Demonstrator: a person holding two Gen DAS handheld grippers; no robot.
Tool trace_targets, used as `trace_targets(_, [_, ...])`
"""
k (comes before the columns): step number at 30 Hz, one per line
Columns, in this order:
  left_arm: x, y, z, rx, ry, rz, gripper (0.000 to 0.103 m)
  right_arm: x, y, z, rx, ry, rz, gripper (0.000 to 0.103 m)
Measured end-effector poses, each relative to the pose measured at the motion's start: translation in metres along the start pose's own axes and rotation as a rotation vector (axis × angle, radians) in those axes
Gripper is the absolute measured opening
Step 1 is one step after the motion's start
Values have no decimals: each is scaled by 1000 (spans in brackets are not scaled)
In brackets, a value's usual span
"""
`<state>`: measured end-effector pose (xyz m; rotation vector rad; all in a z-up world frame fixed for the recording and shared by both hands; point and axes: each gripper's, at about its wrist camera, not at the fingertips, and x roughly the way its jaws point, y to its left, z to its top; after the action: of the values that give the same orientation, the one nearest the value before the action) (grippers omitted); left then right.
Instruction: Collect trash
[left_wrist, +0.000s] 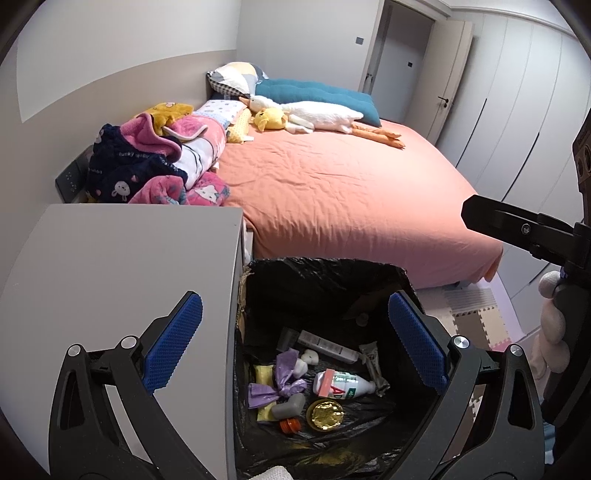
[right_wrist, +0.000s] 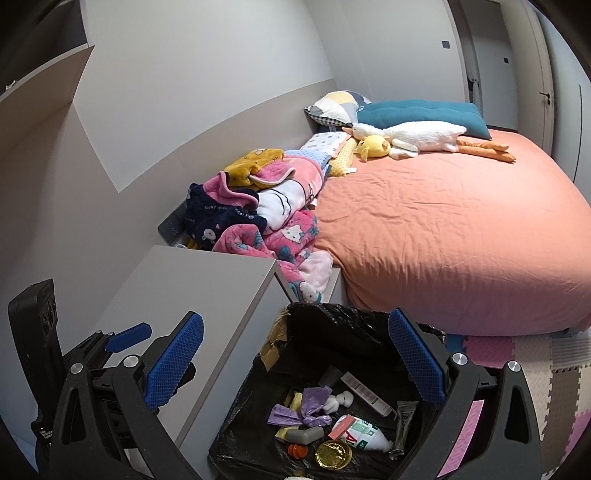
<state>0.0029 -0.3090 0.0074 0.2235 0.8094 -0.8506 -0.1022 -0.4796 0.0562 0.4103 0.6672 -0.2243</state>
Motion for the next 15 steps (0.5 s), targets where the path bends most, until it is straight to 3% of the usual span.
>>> trace_targets(15, [-1,-9,1,37,-10,-21,97,-2,1,-2,-6,-3,-8,100])
